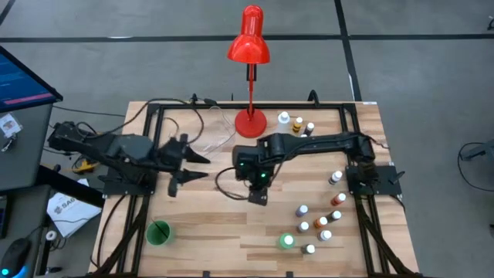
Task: Pick & Place Paint Supplies
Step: Put the black brush into the green cup
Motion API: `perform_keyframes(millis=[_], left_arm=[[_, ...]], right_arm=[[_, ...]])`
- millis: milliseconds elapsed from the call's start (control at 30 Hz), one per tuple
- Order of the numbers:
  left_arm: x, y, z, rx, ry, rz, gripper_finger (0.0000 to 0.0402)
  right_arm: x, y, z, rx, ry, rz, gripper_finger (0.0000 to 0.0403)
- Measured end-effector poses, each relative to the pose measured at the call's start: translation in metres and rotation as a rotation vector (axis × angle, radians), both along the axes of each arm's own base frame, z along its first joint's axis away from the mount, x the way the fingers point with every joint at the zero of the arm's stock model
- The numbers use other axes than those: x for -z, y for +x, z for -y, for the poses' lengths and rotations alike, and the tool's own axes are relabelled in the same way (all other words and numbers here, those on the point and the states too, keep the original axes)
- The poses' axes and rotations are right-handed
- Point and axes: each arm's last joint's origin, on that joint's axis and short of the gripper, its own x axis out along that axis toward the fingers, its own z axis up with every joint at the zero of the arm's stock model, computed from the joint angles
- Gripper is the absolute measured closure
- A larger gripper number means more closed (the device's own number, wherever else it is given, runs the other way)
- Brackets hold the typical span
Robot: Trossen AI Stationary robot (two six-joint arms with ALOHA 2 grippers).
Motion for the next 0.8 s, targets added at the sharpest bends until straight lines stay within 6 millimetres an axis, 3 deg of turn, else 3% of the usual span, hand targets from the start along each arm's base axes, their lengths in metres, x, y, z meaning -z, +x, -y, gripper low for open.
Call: perform_keyframes(millis=[200,367,633,800], left_arm=[[0.006,-0.007,0.006,0.08,0.04,-0.068,0.0215],[0.032,0.01,0.016,0.153,0.018,-0.28,0.0215],[0.069,0.046,0.029,0.246,-0.003,-0.479,0.0215],[0.076,0.055,0.031,0.227,0.008,-0.496,0.0215]], right_arm=[[0.004,0.021,-0.003,0.012,0.169,0.034,0.0403],[-0.001,0.023,0.004,0.036,0.198,0.044,0.0403],[-0.004,0.023,0.015,0.062,0.189,0.052,0.0403],[-0.004,0.023,0.015,0.053,0.186,0.06,0.0403]])
